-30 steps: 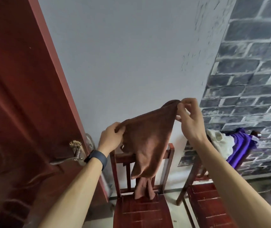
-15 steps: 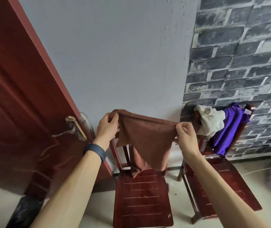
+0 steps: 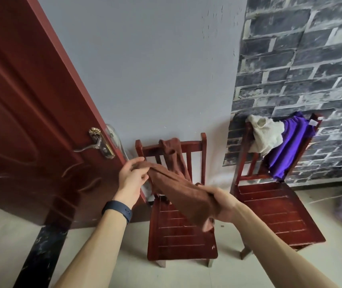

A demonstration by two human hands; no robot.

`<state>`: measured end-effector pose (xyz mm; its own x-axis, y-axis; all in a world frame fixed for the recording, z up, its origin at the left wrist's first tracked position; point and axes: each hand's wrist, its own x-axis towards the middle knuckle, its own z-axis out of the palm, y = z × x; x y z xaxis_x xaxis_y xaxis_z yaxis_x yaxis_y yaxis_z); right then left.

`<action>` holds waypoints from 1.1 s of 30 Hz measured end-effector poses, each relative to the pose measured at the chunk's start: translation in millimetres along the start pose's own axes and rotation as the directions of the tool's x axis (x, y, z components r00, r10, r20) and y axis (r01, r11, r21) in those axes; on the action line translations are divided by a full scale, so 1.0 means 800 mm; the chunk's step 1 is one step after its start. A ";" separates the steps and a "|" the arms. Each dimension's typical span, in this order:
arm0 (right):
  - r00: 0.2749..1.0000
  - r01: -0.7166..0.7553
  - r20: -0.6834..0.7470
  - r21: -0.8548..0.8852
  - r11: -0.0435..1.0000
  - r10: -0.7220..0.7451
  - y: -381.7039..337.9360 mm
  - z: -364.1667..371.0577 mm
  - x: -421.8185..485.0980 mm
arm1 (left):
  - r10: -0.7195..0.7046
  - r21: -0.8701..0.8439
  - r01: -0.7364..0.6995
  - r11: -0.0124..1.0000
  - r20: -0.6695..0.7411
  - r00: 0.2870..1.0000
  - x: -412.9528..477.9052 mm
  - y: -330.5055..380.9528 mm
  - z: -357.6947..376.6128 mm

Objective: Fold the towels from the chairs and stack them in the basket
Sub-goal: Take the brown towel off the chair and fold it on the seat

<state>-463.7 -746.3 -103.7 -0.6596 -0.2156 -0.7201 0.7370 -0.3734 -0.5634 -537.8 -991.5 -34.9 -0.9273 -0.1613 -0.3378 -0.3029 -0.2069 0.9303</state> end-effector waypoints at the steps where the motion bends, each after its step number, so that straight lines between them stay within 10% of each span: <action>1: 0.998 0.043 -0.037 0.049 0.998 -0.041 0.008 -0.001 0.003 | -0.035 0.030 0.035 0.999 -0.015 0.999 0.003 -0.010 -0.015; 10: 0.956 0.247 -0.210 0.207 0.947 -0.204 0.042 0.000 0.031 | -0.516 0.401 0.516 0.757 -0.117 0.848 0.029 -0.097 -0.100; 22: 0.878 0.285 -0.369 -0.113 0.952 -0.306 0.079 -0.029 0.028 | -0.750 0.712 0.599 0.367 -0.154 0.643 0.007 -0.170 -0.127; 33: 0.715 0.378 -0.631 -0.015 0.926 -0.302 0.074 -0.069 0.033 | -0.508 0.314 0.476 0.821 0.021 0.861 0.029 -0.136 -0.124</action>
<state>-429.2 -724.1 -178.7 -0.6010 0.5281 -0.5999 0.4351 -0.4133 -0.7999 -504.4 -1068.2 -158.1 -0.6497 -0.0132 -0.7601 -0.7594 0.0565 0.6481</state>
